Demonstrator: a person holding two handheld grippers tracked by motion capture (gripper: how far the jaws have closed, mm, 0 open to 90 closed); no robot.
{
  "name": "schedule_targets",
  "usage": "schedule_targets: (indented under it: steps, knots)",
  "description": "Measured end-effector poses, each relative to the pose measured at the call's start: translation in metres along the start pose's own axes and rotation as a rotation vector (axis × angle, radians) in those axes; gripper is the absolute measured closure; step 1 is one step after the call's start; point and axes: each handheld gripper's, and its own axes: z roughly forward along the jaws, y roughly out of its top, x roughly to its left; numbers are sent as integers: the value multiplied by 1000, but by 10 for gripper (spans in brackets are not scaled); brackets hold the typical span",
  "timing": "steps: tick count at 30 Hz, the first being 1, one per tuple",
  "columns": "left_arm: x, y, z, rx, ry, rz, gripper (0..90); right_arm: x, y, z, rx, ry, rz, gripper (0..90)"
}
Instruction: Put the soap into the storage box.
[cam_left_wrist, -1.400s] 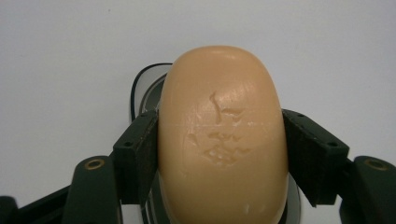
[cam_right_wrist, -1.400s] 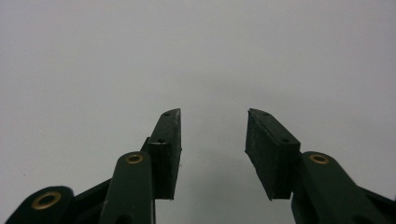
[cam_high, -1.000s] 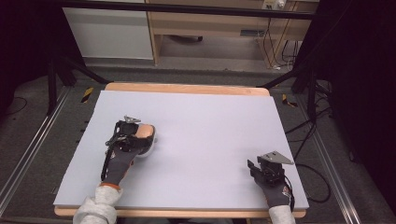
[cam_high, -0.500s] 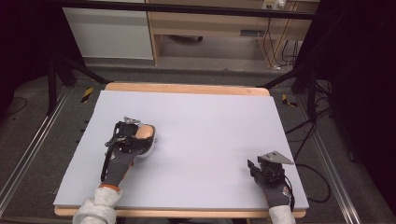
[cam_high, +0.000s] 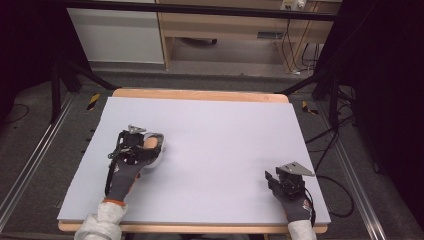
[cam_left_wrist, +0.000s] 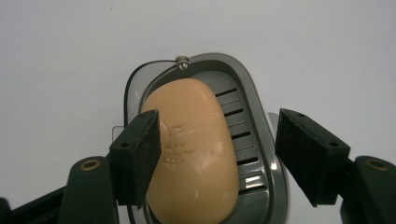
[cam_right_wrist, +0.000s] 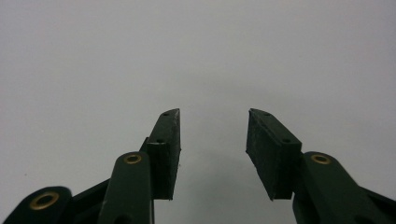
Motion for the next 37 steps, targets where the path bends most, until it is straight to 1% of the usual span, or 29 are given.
schedule_targets:
  steps: [3, 4, 5, 7, 9, 11, 14, 16, 17, 19, 21, 24, 25, 26, 29, 30, 31, 33, 34, 35, 36, 37]
  knots:
    - [1, -1, -5, -20, -12, 3, 303, 0, 0, 0, -1, -1, -1, 547]
    - [1, -1, -10, -38, -17, 0, 301, 0, 0, 1, -2, -1, -1, 543]
    - [1, -1, -10, -38, -17, 0, 300, 0, 0, 1, -2, -1, -1, 543]
    - [1, -1, -16, -61, -23, -1, 300, 0, 0, 1, -4, -4, -6, 538]
    - [1, 0, -21, -86, -25, -3, 299, 0, 0, 1, -6, -2, 1, 512]
    - [1, -1, -27, -106, -29, -6, 296, 0, 0, 1, -9, -2, 1, 505]
    - [3, -4, -36, -138, -13, -5, 277, -1, -1, 1, -17, -6, 3, 454]
    - [6, -7, -40, -151, -8, -8, 268, -1, 0, 2, -22, -16, 10, 423]
    - [9, -10, -45, -158, -15, -15, 261, -1, -1, 2, -23, -25, 13, 394]
    - [11, -12, -47, -160, -10, -17, 252, -1, -1, 2, -19, -29, 16, 379]
    - [15, -15, -52, -158, 3, -8, 239, -1, -1, 3, -14, -49, 14, 352]
    - [22, -22, -58, -162, 10, -10, 218, -1, -1, 4, -8, -66, 9, 327]
    - [26, -28, -61, -162, 16, -6, 205, -1, -2, 5, -8, -66, 11, 320]
    - [26, -28, -61, -162, 16, -6, 199, -1, -2, 5, -8, -66, 11, 320]
    - [35, -39, -66, -161, 19, -6, 191, -2, -2, 5, -12, -57, 22, 312]
    - [41, -46, -69, -155, 26, -5, 181, -3, -3, 5, -8, -59, 26, 307]
    - [41, -46, -69, -155, 26, -5, 175, -3, -3, 5, -8, -59, 26, 307]
    - [46, -55, -71, -148, 30, -6, 167, -5, -4, 6, -3, -63, 37, 298]
    - [51, -62, -72, -138, 37, -7, 161, -6, -5, 6, -1, -63, 41, 298]
    - [51, -62, -72, -138, 37, -7, 157, -6, -5, 6, -1, -63, 41, 298]
    - [54, -69, -72, -136, 39, -16, 156, -7, -5, 6, 3, -60, 45, 289]
    - [54, -69, -72, -136, 39, -16, 155, -7, -5, 6, 4, -63, 45, 288]
